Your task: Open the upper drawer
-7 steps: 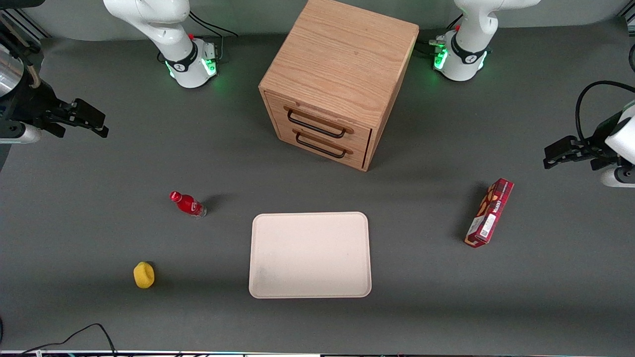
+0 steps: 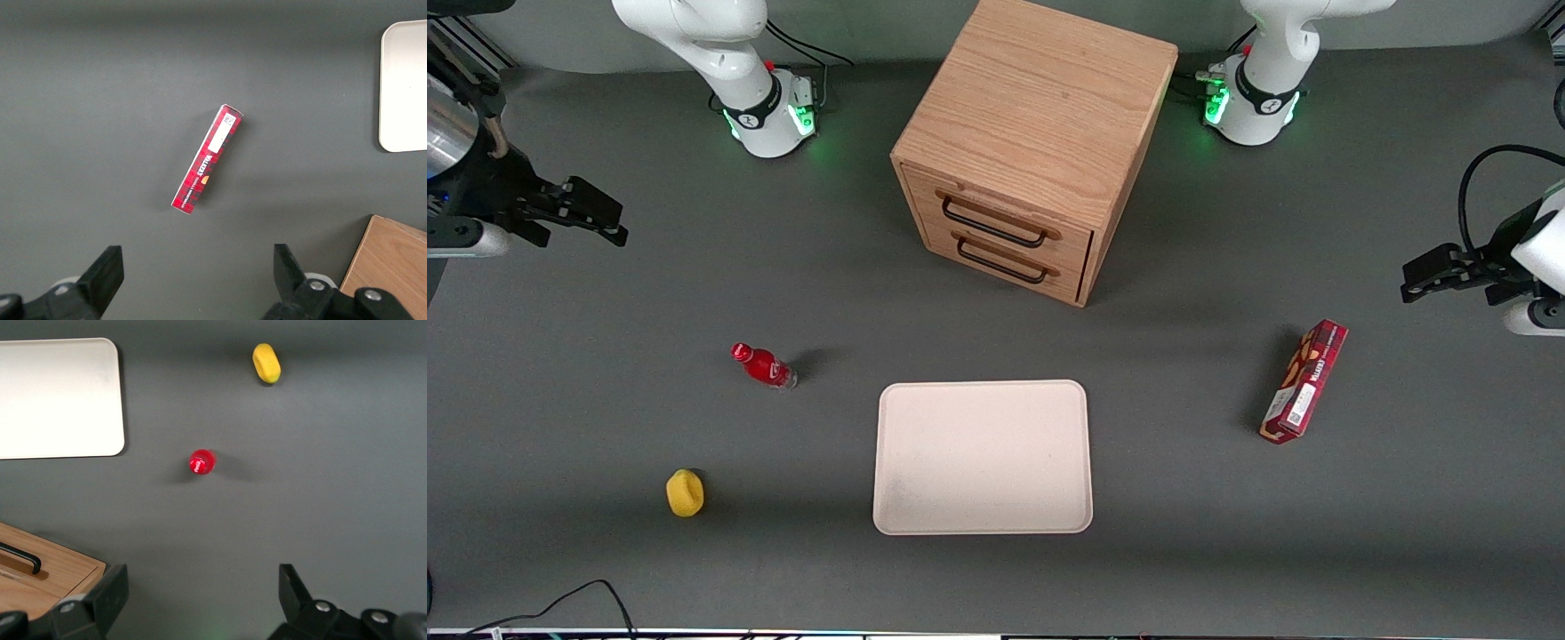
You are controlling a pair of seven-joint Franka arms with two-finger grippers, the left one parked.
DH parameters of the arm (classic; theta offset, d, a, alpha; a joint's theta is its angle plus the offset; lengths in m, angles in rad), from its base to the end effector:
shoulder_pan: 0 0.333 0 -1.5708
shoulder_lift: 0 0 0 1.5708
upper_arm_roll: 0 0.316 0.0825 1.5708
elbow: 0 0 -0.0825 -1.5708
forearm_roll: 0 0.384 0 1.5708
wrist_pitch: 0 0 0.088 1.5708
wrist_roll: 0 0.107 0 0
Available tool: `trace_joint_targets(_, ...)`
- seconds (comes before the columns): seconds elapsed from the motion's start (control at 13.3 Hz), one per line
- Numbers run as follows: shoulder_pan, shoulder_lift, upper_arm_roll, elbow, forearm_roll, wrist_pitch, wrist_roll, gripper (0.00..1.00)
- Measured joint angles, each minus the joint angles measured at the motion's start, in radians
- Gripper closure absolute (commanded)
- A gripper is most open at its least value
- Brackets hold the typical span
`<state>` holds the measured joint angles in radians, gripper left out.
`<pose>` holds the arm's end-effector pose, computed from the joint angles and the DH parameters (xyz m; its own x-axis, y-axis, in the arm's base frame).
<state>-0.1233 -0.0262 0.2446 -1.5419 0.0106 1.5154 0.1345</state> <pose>0.5369 0.0686 0.6471 0.9999 -0.0127 -0.0016 -0.0127 -0.9999 -0.0041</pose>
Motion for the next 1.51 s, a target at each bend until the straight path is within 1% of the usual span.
trace_joint_targets(0.08, 0.014, 0.015, 0.012, 0.004, 0.012, 0.016, -0.022, 0.0)
trace_joint_targets(0.23, 0.033, 0.061, 0.069, 0.027, 0.07, 0.029, -0.076, 0.0)
trace_joint_targets(0.45, 0.043, 0.132, 0.211, 0.051, 0.193, 0.038, -0.115, 0.0)
trace_joint_targets(0.53, 0.047, 0.155, 0.262, 0.052, 0.213, 0.056, -0.125, 0.0)
trace_joint_targets(0.68, 0.054, 0.207, 0.358, 0.052, 0.218, 0.109, -0.207, 0.0)
trace_joint_targets(0.83, 0.078, 0.27, 0.398, 0.052, 0.219, 0.147, -0.373, 0.0)
trace_joint_targets(0.98, 0.106, 0.321, 0.402, 0.052, 0.215, 0.18, -0.502, 0.0)
trace_joint_targets(1.05, 0.122, 0.343, 0.402, 0.052, 0.211, 0.193, -0.539, 0.0)
trace_joint_targets(1.35, 0.184, 0.413, 0.404, 0.052, 0.198, 0.254, -0.568, 0.0)
trace_joint_targets(1.51, 0.219, 0.435, 0.404, 0.048, 0.171, 0.269, -0.568, 0.0)
